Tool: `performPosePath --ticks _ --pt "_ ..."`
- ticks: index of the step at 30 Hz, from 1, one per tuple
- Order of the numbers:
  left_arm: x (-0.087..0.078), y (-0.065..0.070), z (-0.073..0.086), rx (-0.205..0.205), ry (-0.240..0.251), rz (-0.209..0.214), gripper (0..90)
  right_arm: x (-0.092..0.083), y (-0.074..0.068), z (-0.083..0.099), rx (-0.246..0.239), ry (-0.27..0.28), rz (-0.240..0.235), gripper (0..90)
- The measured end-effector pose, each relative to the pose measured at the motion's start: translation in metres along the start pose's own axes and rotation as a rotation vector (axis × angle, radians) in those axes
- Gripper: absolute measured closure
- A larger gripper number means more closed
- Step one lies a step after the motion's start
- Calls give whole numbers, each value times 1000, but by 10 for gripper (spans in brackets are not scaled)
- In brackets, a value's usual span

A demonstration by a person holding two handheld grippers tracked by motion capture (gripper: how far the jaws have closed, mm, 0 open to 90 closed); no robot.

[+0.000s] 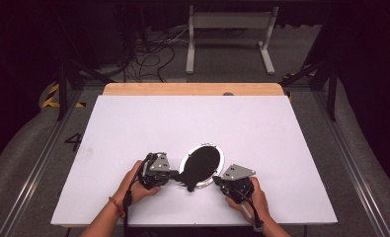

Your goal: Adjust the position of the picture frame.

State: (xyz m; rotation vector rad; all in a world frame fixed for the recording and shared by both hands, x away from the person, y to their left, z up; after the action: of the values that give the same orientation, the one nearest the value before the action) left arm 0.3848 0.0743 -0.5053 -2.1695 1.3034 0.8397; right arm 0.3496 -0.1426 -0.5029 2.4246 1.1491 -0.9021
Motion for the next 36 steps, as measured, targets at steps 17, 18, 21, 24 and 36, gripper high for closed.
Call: performPosePath --ticks 17,18,21,24,36 --pt "11 24 -16 28 -3 -6 900 -3 30 0 36 8 61 900" --pt "12 26 -17 42 -12 -20 900 -5 30 1 35 4 42 900" --pt "14 31 -21 59 -23 -36 900 -9 24 6 37 1 -7 900" --pt "14 30 -20 29 -13 1 900 -10 16 7 30 -1 -25 900" --pt "18 30 -24 3 -23 -24 900 -9 31 6 96 8 35 900"
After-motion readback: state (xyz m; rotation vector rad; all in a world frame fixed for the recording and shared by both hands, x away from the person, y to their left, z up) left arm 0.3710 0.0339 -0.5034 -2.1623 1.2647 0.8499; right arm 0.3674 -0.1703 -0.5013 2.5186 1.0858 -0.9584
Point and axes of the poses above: each handheld gripper's, and its own axes: x roughly forward along the jaws, z roughly out of its underside, y roughly to its right, the point moved 6 cm from there along x, roughly forward along the jaws, and after that the axes turned 6 degrees about -z, right-handed, at the moved point
